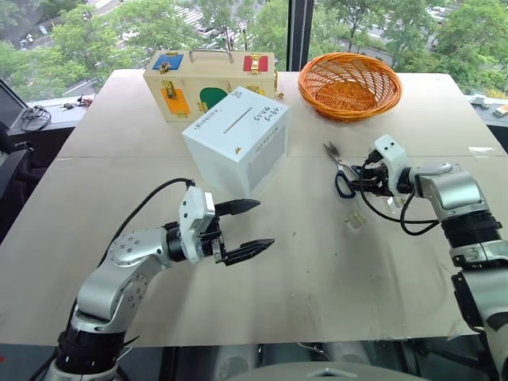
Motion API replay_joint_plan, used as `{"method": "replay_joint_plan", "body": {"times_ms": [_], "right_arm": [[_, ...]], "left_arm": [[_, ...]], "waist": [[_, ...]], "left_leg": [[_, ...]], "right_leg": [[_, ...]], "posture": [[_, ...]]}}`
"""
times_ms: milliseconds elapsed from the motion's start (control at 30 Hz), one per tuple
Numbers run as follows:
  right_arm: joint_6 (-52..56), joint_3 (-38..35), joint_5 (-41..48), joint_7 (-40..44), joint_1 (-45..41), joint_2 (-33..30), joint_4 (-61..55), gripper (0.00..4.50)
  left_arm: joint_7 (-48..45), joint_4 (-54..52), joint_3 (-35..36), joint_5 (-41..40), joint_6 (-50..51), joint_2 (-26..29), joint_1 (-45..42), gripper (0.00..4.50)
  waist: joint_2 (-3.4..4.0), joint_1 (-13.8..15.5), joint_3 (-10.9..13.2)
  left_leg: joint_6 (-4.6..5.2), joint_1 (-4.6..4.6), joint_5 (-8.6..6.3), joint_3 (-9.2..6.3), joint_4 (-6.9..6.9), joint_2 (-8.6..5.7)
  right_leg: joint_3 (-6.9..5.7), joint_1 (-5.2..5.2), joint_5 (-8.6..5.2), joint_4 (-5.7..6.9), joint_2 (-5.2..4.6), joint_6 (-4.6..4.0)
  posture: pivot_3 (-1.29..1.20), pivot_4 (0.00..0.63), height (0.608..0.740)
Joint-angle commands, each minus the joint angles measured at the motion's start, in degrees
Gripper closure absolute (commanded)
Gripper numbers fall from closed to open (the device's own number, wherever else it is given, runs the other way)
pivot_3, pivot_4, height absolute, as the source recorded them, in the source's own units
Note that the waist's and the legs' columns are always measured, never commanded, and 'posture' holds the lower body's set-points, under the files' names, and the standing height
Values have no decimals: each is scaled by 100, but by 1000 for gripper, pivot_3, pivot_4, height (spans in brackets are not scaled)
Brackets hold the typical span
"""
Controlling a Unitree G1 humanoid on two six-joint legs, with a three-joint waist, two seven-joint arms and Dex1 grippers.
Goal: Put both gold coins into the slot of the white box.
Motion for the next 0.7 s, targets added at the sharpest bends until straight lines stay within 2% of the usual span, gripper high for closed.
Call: {"method": "replay_joint_plan", "body": {"times_ms": [33,167,200,267,300,700], "right_arm": [[461,-77,105,-174,38,170,-120,1797],[611,40,27,-354,72,335,-37,1797],[563,95,-26,-370,90,329,1,2186],[426,304,-194,-398,151,318,102,2629],[386,369,-256,-413,167,321,146,3040],[205,676,-517,-219,307,282,247,3040]], "left_arm": [[-38,-203,25,-16,-110,10,-14,0],[-46,-209,0,-6,-127,0,-22,0],[-46,-208,-9,0,-136,-2,-24,0],[-52,-202,-25,2,-148,-7,-34,0],[-54,-199,-30,3,-150,-8,-37,0],[5,-233,-46,-22,-98,-24,-75,0]], "waist": [[-5,0,-3],[-8,-13,-7],[-10,-15,-8],[-12,-15,-12],[-17,-15,-18],[-36,-8,-32]], "left_leg": [[0,0,0,0,0,0],[0,2,0,0,0,1],[0,2,0,0,0,1],[0,3,0,-1,0,1],[0,4,0,-1,0,1],[0,49,-1,-2,-5,8]], "right_leg": [[0,0,0,0,0,0],[0,0,0,1,1,0],[0,0,0,1,1,0],[-1,0,0,2,2,0],[-1,2,-1,2,2,-1],[-2,48,-14,1,-1,-23]], "posture": [[0,150,740],[0,150,740],[0,150,740],[0,150,740],[0,150,740],[0,150,740]]}}
